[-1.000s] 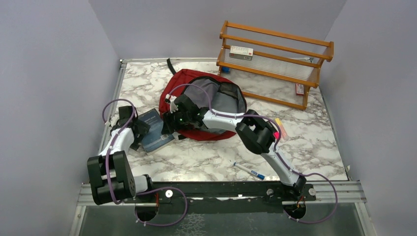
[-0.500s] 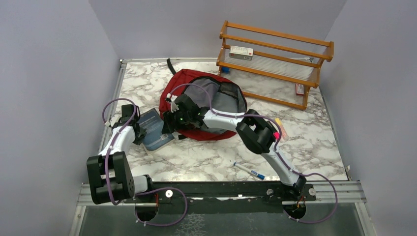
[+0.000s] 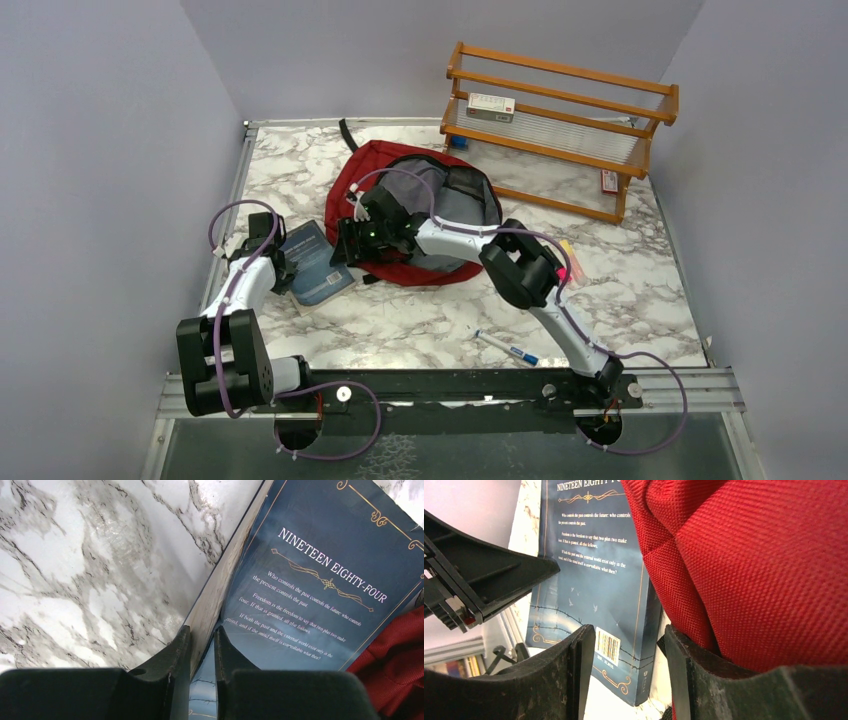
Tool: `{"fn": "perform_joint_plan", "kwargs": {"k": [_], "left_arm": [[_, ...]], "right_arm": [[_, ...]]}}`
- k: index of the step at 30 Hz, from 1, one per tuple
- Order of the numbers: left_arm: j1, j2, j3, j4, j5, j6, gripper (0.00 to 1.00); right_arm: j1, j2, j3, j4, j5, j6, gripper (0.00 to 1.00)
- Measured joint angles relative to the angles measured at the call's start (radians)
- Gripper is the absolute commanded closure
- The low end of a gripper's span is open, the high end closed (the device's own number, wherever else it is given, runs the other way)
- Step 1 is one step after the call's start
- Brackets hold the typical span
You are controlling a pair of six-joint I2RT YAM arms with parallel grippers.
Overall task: Pack the student bag
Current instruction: Pick up the book from the center of the board.
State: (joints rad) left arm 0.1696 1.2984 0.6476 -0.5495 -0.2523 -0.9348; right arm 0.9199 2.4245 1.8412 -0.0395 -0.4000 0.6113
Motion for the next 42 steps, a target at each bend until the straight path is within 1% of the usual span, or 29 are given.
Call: {"fn": "perform_joint_plan", "kwargs": {"k": [10,17,20,23,27,31,32,35,38,42], "left_arm": [[0.0,0.0,0.0,0.001,0.002,0.005,1.0],[-0.002,0.0,-0.002,0.008,0.024,0.021,1.0],[-0.008,0.0,-0.003,0.011,0.023,0.027,1.0],[-0.011,0.0,-0.004,0.013,0.021,0.031,1.0],[-0.013,0.0,-0.005,0.015,0.018,0.035,1.0],[-0.014,-0.003,-0.008,0.019,0.018,0.038,1.0],[-0.014,-0.004,-0.009,0.02,0.018,0.039,1.0],[-0.015,-0.005,-0.01,0.021,0.018,0.041,1.0],[-0.015,-0.005,-0.01,0.022,0.018,0.044,1.0],[-0.017,-0.007,-0.011,0.024,0.018,0.048,1.0]], "right_arm": [[-0.017,0.029,0.001,0.07,-0.117,0.164,0.45],[-0.026,0.043,0.001,0.109,-0.174,0.204,0.45],[-0.029,0.045,0.001,0.12,-0.184,0.213,0.5],[-0.033,0.045,-0.022,0.156,-0.19,0.227,0.58],[-0.038,0.045,-0.066,0.227,-0.192,0.238,0.59],[-0.038,0.044,-0.06,0.216,-0.188,0.234,0.6],[-0.037,0.044,-0.052,0.2,-0.183,0.23,0.6],[-0.031,0.046,-0.019,0.134,-0.152,0.219,0.51],[-0.018,0.05,0.02,0.071,-0.106,0.201,0.49],[0.006,0.05,0.05,0.007,-0.007,0.169,0.46]]}}
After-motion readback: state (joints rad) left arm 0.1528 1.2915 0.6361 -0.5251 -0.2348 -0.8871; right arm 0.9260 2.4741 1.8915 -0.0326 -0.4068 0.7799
